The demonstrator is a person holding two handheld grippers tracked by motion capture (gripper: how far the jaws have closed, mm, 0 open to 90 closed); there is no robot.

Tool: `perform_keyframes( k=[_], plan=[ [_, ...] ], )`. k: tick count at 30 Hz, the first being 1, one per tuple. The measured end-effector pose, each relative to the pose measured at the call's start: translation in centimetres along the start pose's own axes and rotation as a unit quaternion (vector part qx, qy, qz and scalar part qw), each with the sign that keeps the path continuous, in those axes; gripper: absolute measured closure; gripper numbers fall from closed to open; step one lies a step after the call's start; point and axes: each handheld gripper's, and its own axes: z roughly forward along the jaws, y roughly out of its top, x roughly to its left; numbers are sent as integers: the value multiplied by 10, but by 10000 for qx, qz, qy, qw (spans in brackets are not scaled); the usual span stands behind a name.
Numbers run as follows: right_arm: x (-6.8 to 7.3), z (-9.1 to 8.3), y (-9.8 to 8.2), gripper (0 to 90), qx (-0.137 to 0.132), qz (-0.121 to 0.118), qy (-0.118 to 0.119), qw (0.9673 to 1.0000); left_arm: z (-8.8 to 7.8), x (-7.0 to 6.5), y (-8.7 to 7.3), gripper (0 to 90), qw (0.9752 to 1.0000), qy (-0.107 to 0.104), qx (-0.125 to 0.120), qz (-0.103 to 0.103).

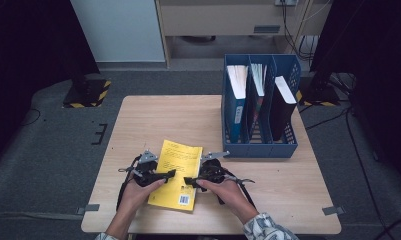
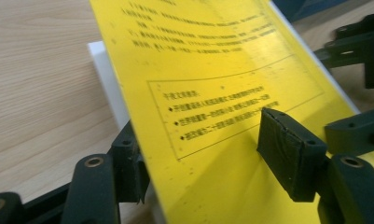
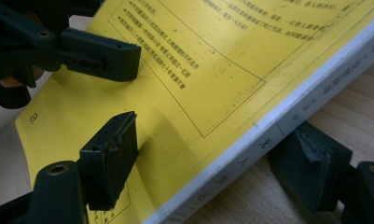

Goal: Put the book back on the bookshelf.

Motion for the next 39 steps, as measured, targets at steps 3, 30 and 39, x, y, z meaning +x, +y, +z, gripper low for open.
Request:
perform_keyframes(
  k=[3,30,39],
  plan=[
    [0,0,0,247,-8,13,12,10000,-1,3,-1,408,9999,-40,93,-36],
    [-1,14,18,331,129,288,-59,9995,-2,9,-4,538,9992,-270,268,-121],
    [-3,14,17,343,92,325,-9,9994,-10,16,-5,519,9993,-267,154,-228]
  ],
)
